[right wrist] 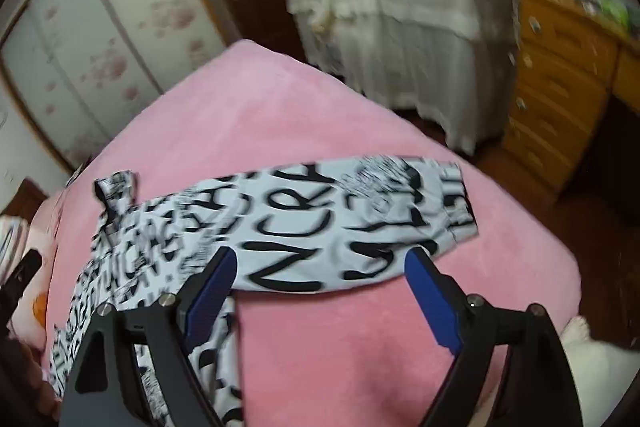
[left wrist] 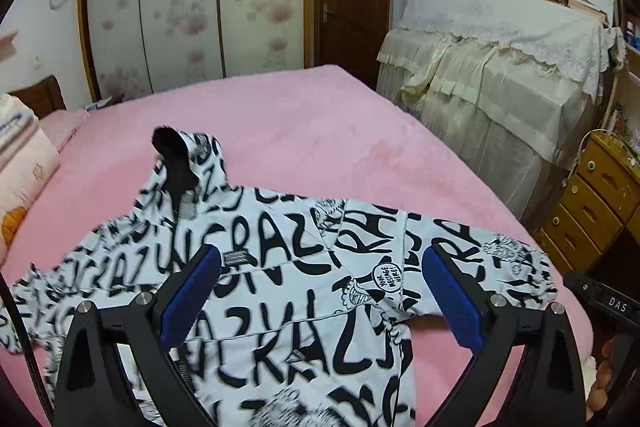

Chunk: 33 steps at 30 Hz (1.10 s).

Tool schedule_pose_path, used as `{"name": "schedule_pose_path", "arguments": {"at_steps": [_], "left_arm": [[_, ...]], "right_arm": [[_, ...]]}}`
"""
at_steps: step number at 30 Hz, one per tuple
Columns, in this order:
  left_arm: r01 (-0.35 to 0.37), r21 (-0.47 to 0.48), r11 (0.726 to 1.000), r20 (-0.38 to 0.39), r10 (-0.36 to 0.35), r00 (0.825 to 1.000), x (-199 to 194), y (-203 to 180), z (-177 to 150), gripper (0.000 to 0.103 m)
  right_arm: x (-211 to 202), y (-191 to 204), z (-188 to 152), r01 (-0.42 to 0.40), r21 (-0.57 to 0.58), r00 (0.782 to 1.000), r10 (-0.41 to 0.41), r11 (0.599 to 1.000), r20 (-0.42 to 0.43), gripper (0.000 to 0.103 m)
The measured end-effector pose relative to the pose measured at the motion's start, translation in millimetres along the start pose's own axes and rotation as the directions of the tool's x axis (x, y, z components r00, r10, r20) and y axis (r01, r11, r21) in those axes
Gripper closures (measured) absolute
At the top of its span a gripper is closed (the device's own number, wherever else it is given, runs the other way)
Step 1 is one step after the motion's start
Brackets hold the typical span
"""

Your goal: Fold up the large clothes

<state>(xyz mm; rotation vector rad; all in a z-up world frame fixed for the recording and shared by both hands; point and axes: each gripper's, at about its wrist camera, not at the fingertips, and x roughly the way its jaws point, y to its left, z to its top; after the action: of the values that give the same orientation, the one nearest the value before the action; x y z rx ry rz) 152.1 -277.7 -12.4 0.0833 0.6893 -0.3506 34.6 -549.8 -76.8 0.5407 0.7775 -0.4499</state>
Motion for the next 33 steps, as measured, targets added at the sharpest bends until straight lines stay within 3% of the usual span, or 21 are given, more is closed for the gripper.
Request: {"name": "schedule_pose_path", "arguments": {"at_steps": [8, 14, 18, 22, 25, 26, 30, 33], "left_arm": [[0.009, 0.029, 1.000, -0.068, -0.007, 0.998, 76, -36, -29, 0.003], [0.035, 0.035, 0.999, -0.127, -0.030, 0.991, 113, -62, -43, 0.003], [0.066, 0.041, 0.997, -0.136, -0.060, 0.989, 117, -71, -48, 0.003], [0.091, 0.044, 0.995, -0.149, -0.083, 0.985, 115, -73, -50, 0.003], [0.098, 0.036, 0.995, -0.155, -0.091, 0.984, 108, -68, -50, 0.003], [0.102, 0.031, 0.994, -0.155, -0.096, 0.983, 105, -65, -49, 0.003], [0.094, -0.001, 0.996, -0.152, -0.093, 0.984, 89, -39, -46, 0.003], [0.091, -0.027, 0.996, -0.149, -0.094, 0.984, 79, -14, -43, 0.003]], "right_arm": [[72, -65, -8, 0.078, 0.170, 0.991, -0.057, 0.982, -0.122, 0.019], [101, -117, -13, 0.040, 0.359, 0.989, 0.015, 0.932, -0.149, 0.026], [116, -136, -13, 0.019, 0.443, 0.989, 0.049, 0.896, -0.142, 0.037], [129, -138, -7, 0.044, 0.439, 0.991, 0.016, 0.897, -0.132, 0.050], [132, -133, -1, 0.084, 0.402, 0.990, -0.030, 0.912, -0.139, 0.075], [131, -129, 2, 0.079, 0.386, 0.991, -0.030, 0.919, -0.131, 0.089], [95, -94, 16, 0.081, 0.281, 0.997, -0.080, 0.956, -0.015, 0.093], [55, -50, 29, -0.009, 0.160, 0.994, -0.008, 0.987, 0.106, 0.093]]}}
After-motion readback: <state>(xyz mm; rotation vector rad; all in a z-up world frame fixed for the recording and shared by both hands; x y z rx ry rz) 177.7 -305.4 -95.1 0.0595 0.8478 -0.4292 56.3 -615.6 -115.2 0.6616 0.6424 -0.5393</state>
